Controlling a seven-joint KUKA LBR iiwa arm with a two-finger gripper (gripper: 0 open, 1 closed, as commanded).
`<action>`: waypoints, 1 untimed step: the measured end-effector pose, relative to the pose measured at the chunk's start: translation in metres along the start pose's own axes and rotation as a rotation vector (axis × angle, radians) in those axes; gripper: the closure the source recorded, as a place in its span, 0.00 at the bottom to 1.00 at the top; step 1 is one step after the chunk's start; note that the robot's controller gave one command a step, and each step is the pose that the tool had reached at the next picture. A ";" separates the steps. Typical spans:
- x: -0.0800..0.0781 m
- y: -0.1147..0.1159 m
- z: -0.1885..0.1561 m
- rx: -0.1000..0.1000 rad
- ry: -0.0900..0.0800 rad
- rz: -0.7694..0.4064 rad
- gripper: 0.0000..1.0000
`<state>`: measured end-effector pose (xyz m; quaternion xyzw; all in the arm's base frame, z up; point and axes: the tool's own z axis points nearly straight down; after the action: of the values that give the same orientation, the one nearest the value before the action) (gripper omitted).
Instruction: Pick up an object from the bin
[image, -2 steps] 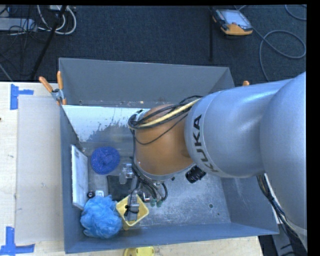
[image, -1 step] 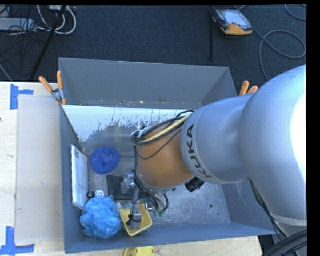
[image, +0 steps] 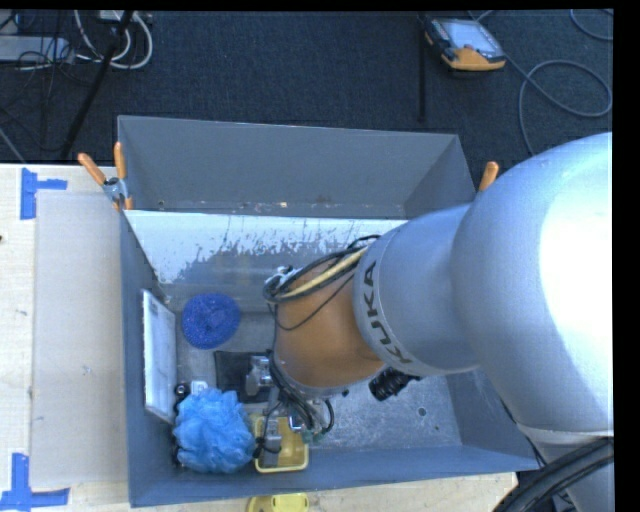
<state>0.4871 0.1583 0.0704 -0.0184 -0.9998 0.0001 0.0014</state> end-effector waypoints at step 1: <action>0.006 -0.028 -0.003 -0.006 -0.020 -0.040 0.00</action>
Offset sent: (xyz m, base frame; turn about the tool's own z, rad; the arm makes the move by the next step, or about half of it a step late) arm 0.0106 -0.0718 -0.0004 0.0744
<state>0.4806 0.1306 0.0734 0.0017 -1.0000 -0.0028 -0.0087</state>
